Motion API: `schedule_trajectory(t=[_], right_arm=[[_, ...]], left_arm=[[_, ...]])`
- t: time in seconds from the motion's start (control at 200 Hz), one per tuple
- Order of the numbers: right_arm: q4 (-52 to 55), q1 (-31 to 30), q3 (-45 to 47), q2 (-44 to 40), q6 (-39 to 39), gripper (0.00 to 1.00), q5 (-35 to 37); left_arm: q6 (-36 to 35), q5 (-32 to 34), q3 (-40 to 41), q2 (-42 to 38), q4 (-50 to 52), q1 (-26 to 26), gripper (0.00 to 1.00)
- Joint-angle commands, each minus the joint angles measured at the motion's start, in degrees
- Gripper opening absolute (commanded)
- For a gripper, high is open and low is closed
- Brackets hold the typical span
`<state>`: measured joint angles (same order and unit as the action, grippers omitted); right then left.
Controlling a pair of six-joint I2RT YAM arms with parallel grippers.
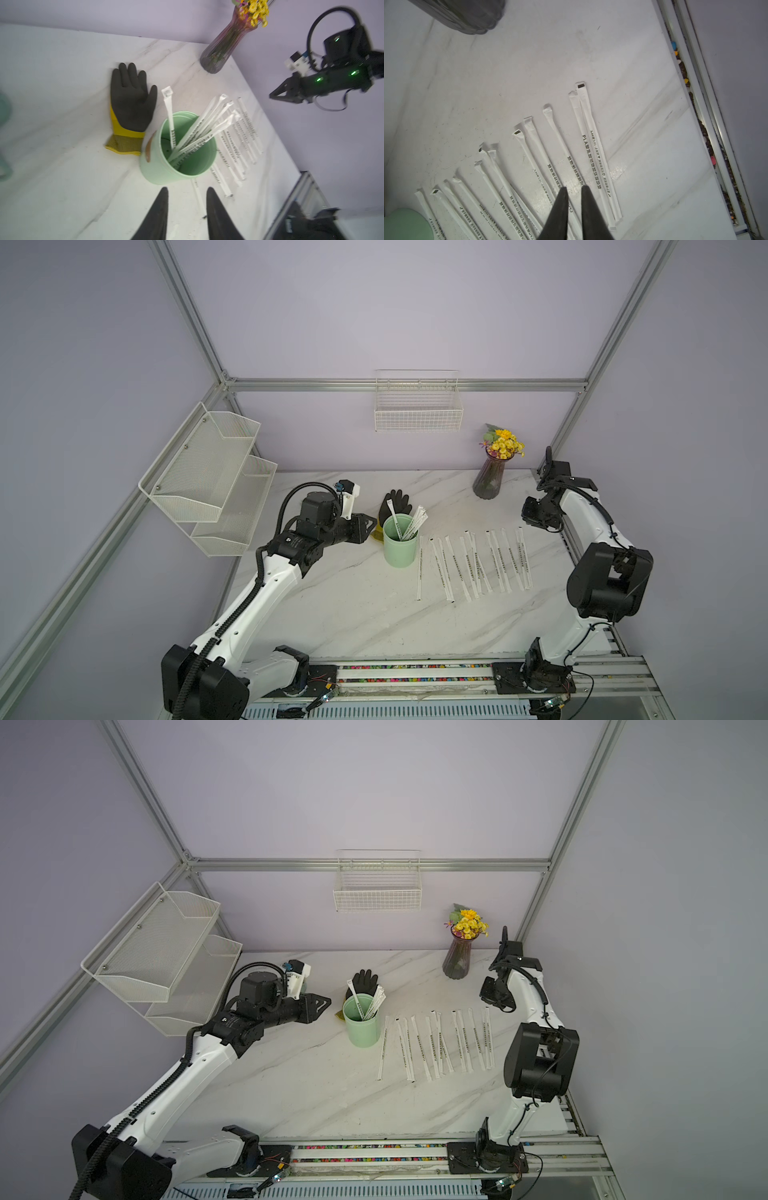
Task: Take the straws out of the storage container
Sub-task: Place the straw at the center of the board, then adjust the straw in the container.
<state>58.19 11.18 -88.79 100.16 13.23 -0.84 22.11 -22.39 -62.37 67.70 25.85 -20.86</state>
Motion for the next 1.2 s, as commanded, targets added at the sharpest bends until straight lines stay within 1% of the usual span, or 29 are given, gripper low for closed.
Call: schedule_trajectory(t=[0.0, 0.2, 0.355, 0.37, 0.415, 0.88, 1.065, 1.195], right_arm=[[-2.3, -0.6, 2.07, -2.66, 1.08, 0.15, -3.31], [-3.33, -2.02, 4.93, -5.35, 1.18, 0.15, -5.04], [-4.22, -2.6, 7.08, -7.19, 1.27, 0.15, -5.94], [-4.16, -2.77, 7.14, -7.29, 1.21, 0.15, -6.08], [-4.19, -3.1, 7.57, -7.65, 1.2, 0.15, -6.15], [-5.65, -4.02, 9.25, -9.19, 0.83, 0.17, -6.75], [-6.1, -4.03, 9.46, -8.59, 0.57, 0.17, -7.07], [-6.56, -4.06, 9.52, -8.32, 0.52, 0.17, -7.5]], left_arm=[[0.72, -7.63, -2.77, 0.51, 0.38, -2.33, 0.0], [0.75, -12.59, -5.7, 7.24, 0.41, -6.33, 0.0], [0.48, -13.56, -8.73, 12.69, 0.42, -9.65, 0.0], [0.48, -13.48, -9.03, 14.63, 0.39, -9.87, 0.0], [0.48, -13.37, -10.06, 16.58, 0.49, -10.35, 0.0], [-0.75, -9.29, -20.66, 29.23, 3.71, -12.07, 0.0], [-0.91, -6.26, -23.77, 31.98, 4.42, -12.62, 0.0], [-1.09, -2.83, -25.2, 32.66, 4.94, -12.71, 0.0]])
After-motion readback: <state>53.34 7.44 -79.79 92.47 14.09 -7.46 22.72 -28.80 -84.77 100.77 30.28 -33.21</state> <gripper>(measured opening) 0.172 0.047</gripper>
